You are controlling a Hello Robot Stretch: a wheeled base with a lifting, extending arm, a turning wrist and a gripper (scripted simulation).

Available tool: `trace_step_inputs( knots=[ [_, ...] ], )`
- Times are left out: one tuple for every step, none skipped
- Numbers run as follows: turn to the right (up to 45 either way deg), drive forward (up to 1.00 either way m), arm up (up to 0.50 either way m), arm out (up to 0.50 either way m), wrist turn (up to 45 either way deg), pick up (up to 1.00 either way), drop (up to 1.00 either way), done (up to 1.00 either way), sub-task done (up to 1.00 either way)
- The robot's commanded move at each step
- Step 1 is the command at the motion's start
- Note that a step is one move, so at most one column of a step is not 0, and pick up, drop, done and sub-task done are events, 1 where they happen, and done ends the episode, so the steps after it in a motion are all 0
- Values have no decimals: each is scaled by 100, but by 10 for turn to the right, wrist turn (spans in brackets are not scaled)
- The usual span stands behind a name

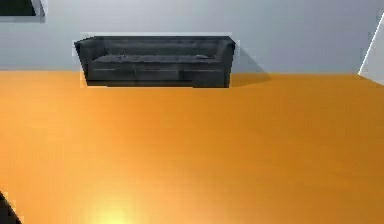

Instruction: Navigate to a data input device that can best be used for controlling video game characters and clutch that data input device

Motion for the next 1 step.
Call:
trace_step_inputs(
  knots=[
    [0, 45, 0, 0, 0, 0, 0, 0, 0]
  ],
)
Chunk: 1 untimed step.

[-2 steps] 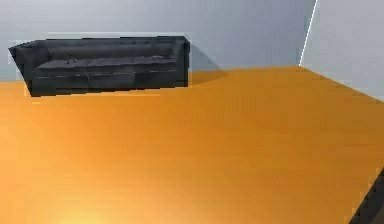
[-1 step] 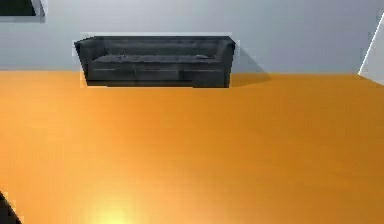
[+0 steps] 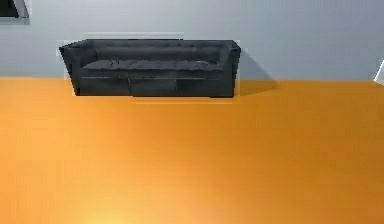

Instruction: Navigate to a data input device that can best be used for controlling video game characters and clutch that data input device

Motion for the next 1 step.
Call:
trace_step_inputs(
  knots=[
    [-450, 0, 0, 0, 0, 0, 0, 0, 0]
  ],
)
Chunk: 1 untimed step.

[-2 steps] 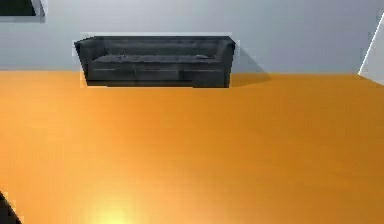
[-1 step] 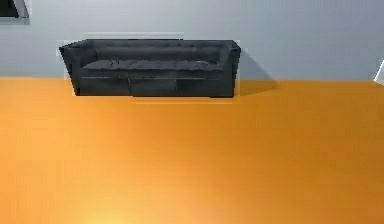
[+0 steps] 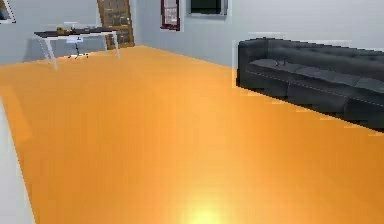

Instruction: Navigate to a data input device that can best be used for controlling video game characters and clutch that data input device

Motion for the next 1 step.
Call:
trace_step_inputs(
  knots=[
    [-210, 0, 0, 0, 0, 0, 0, 0, 0]
  ],
)
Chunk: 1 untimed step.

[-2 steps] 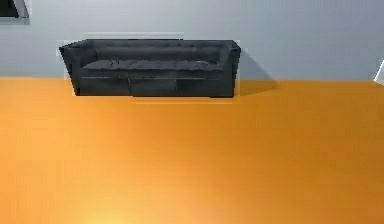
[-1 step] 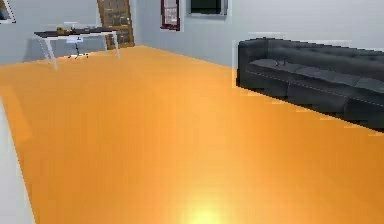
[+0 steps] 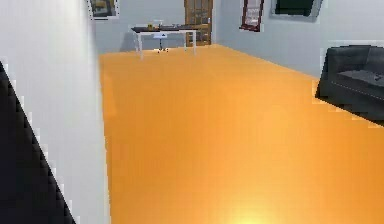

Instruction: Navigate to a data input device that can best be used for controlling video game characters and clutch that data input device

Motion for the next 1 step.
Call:
trace_step_inputs(
  knots=[
    [0, 35, 0, 0, 0, 0, 0, 0, 0]
  ],
)
